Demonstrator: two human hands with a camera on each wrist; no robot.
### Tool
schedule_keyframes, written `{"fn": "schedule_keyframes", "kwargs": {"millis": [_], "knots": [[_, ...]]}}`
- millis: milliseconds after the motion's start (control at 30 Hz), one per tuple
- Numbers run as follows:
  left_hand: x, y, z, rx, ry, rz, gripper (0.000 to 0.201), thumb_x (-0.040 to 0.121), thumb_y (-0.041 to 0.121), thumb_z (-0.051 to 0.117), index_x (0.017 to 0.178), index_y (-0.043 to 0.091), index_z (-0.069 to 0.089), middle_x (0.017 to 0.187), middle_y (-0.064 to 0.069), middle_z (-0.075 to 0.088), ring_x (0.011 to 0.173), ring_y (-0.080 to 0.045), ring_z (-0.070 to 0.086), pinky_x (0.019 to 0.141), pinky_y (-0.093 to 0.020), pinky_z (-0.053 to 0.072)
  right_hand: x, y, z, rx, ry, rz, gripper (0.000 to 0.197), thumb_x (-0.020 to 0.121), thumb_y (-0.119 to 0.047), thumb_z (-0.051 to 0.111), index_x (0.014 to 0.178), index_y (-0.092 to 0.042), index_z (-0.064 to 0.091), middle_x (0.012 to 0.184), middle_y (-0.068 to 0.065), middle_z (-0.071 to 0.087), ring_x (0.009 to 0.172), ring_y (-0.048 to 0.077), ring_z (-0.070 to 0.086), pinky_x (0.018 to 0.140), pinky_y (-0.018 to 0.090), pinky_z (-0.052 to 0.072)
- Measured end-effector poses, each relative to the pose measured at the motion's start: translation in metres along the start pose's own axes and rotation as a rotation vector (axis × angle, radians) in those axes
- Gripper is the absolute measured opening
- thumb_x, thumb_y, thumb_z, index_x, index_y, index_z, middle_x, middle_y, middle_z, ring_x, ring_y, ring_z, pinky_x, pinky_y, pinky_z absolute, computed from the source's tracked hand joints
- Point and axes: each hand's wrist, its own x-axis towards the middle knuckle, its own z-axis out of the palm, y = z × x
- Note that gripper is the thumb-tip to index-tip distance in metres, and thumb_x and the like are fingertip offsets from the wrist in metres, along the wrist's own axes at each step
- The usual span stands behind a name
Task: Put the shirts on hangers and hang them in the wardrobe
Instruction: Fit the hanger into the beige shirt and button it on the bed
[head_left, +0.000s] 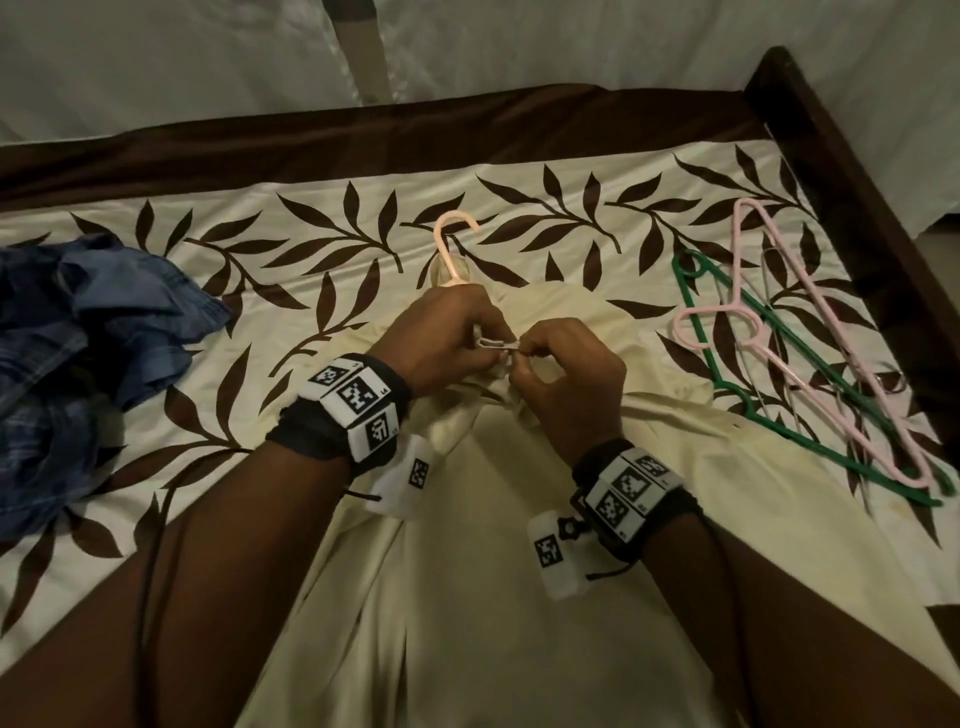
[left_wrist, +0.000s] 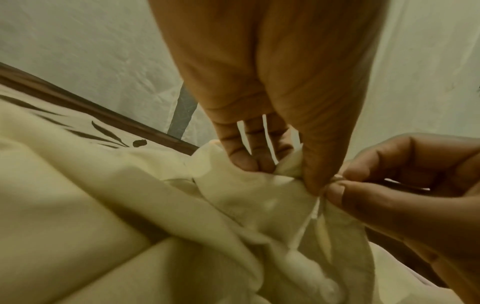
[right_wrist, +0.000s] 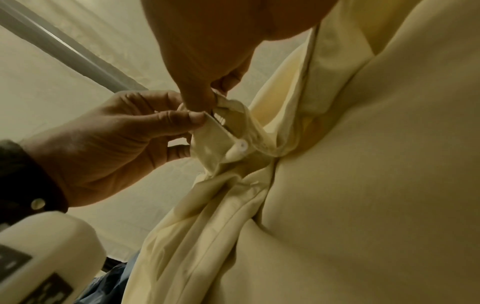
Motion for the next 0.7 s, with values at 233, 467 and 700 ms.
{"fn": "schedule_keyframes", "kwargs": {"millis": [233, 467, 700], "knots": [[-0.013, 0.001, 0.018, -0.027, 0.212, 0.028, 0.018, 0.082, 0.029, 0.067, 0.083, 0.012, 0.074, 0.077, 0.003, 0.059, 0.071, -0.015, 0.055, 0.065, -0.039, 0.051, -0.004, -0.002, 0.003, -0.017, 0.01, 0.039, 0.008, 0.077, 0.0, 0.076, 0.077, -0.003, 0.069, 0.075, 0.007, 0.069, 0.066, 0.018, 0.062, 0.068, 0.01, 0.041], [-0.021, 0.005, 0.026, -0.032, 0.312, 0.05, 0.006, 0.078, 0.011, 0.075, 0.076, 0.012, 0.07, 0.078, 0.0, 0.06, 0.071, -0.014, 0.054, 0.065, -0.034, 0.05, 0.002, -0.007, 0.008, 0.065, -0.003, 0.144, 0.011, 0.075, -0.001, 0.074, 0.076, -0.004, 0.064, 0.068, 0.005, 0.064, 0.059, 0.017, 0.058, 0.058, 0.024, 0.048], [-0.037, -0.006, 0.034, -0.007, 0.373, 0.014, 0.011, 0.07, -0.003, 0.074, 0.073, 0.005, 0.068, 0.082, -0.005, 0.058, 0.073, -0.015, 0.053, 0.063, -0.028, 0.046, 0.007, -0.019, -0.01, 0.561, -0.229, 0.665, 0.016, 0.084, -0.001, 0.071, 0.099, -0.006, 0.072, 0.082, 0.006, 0.073, 0.072, 0.014, 0.07, 0.069, 0.023, 0.058]]}}
